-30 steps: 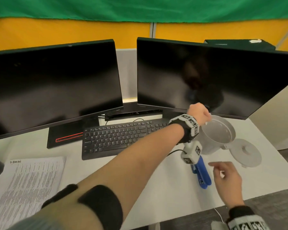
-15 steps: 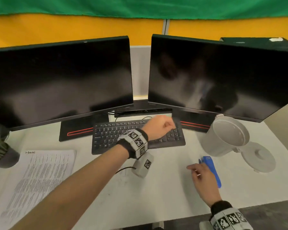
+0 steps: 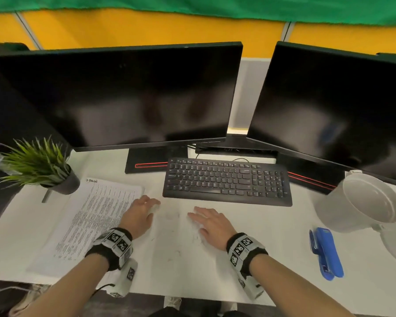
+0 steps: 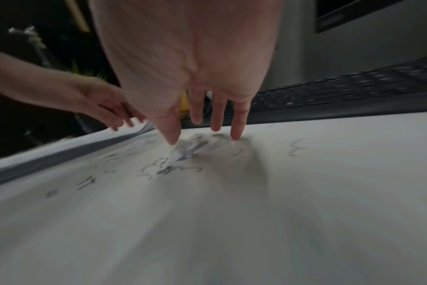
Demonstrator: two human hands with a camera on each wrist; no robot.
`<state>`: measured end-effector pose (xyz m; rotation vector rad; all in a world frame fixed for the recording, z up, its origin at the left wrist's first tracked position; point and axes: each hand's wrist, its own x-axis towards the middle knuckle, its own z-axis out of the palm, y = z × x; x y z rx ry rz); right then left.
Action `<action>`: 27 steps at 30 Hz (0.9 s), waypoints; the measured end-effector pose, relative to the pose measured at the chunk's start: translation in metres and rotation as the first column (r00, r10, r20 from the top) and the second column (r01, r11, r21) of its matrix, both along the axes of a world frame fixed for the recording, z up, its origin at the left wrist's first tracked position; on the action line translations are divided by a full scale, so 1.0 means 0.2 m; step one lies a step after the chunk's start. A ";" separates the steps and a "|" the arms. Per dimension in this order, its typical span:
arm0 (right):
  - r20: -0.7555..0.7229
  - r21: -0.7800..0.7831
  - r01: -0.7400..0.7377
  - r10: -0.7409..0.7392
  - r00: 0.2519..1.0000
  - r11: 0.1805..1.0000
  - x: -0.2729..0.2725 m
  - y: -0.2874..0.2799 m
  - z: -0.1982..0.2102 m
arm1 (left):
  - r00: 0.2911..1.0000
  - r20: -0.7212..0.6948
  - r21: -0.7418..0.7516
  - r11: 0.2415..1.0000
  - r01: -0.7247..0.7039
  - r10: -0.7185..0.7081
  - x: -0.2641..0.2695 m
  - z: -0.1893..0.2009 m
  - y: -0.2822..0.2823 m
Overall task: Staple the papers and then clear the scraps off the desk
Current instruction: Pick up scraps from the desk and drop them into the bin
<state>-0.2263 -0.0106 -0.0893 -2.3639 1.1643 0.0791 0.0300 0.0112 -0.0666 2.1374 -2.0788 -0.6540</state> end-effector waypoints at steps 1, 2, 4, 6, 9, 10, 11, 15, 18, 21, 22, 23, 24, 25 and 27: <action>-0.045 -0.018 -0.068 0.068 0.997 0.997 0.03 0.00 -0.01 | 0.999 0.006 0.013 0.999 0.044 -0.044 -0.01 0.00 0.01; -0.093 -0.046 -0.128 0.124 0.988 0.991 0.04 0.00 -0.02 | 0.995 0.011 0.031 0.994 0.104 -0.104 -0.03 0.00 0.01; -0.145 -0.094 -0.184 0.169 0.975 0.978 0.06 0.01 -0.01 | 0.969 0.037 0.072 0.968 0.241 -0.244 -0.09 -0.01 0.01; -0.117 -0.111 -0.166 0.153 0.981 0.980 0.04 0.01 0.00 | 0.920 0.113 0.139 0.923 0.359 -0.375 -0.15 -0.02 -0.01; -0.108 -0.125 -0.110 0.097 0.989 0.986 -0.02 0.01 -0.01 | 0.850 0.220 0.205 0.875 0.439 -0.478 -0.21 -0.05 -0.06; -0.112 -0.124 -0.096 0.082 0.990 0.988 -0.03 0.01 -0.01 | 0.848 0.226 0.187 0.876 0.444 -0.479 -0.21 -0.06 -0.08; -0.106 -0.120 -0.073 0.060 0.993 0.990 -0.05 0.01 -0.01 | 0.860 0.209 0.163 0.884 0.439 -0.466 -0.21 -0.07 -0.10; 0.052 -0.018 0.160 -0.159 0.986 0.987 -0.07 -0.03 -0.02 | 0.913 0.086 0.071 0.917 0.394 -0.399 -0.19 -0.09 -0.13; 0.242 0.146 0.423 -0.447 0.861 0.894 -0.08 -0.07 -0.02 | 0.942 0.019 0.020 0.943 0.334 -0.334 -0.20 -0.09 -0.13; 0.356 0.358 0.594 -0.694 0.626 0.720 -0.12 -0.09 0.00 | 0.956 -0.010 0.008 0.956 0.294 -0.294 -0.22 -0.10 -0.13; 0.365 0.407 0.626 -0.747 0.556 0.665 -0.14 -0.10 0.01 | 0.960 -0.017 -0.003 0.960 0.279 -0.279 -0.22 -0.11 -0.13; 0.361 0.428 0.645 -0.774 0.520 0.633 -0.16 -0.10 0.02 | 0.967 -0.032 -0.010 0.967 0.254 -0.254 -0.22 -0.11 -0.13; 0.353 0.423 0.650 -0.776 0.523 0.631 -0.18 -0.10 0.03 | 0.974 -0.059 -0.008 0.976 0.218 -0.218 -0.23 -0.11 -0.13; 0.334 0.392 0.644 -0.754 0.566 0.657 -0.19 -0.09 0.04 | 0.980 -0.088 0.001 0.984 0.177 -0.176 -0.23 -0.10 -0.13; 0.257 0.301 0.570 -0.641 0.724 0.765 -0.19 -0.06 0.05 | 0.986 -0.146 0.024 0.996 0.085 -0.080 -0.21 -0.08 -0.15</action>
